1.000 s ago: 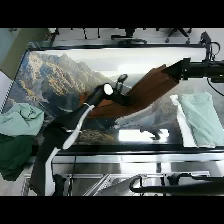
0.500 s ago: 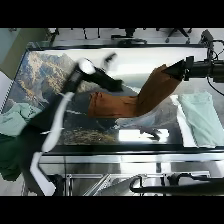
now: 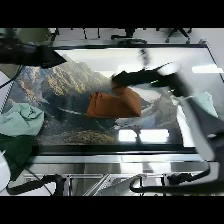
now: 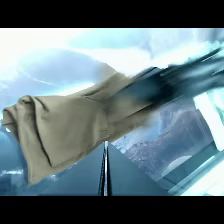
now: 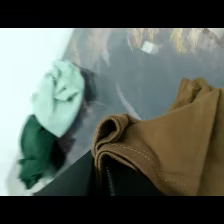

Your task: Fold the shirts.

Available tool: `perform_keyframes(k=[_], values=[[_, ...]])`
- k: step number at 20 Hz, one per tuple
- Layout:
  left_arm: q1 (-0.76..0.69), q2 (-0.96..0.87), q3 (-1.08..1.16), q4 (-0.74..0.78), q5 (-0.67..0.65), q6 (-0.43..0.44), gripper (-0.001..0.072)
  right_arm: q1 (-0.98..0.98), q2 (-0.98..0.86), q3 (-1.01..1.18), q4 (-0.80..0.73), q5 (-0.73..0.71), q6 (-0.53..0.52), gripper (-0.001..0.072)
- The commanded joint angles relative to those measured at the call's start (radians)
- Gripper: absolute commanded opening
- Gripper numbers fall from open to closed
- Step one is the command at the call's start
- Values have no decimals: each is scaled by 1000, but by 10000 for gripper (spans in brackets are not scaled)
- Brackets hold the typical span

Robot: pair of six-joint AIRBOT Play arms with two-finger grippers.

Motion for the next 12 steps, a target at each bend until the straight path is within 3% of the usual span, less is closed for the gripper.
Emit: perform_keyframes(k=[1,2,3,5,9,12], values=[[26,124,-119,2,35,3,14,299,-200,3,-18,-480,-88,479],[16,145,-159,2,46,12,14,341,-239,8,-9,-523,-89,515],[5,162,-191,2,55,27,14,357,-254,10,-12,-521,-112,448],[-11,189,-242,4,63,56,14,343,-239,10,-11,-472,-162,430],[-23,204,-276,4,63,62,14,200,-121,10,-26,-248,-161,430],[-23,204,-274,3,47,62,14,23,-14,10,-156,-37,-38,437]])
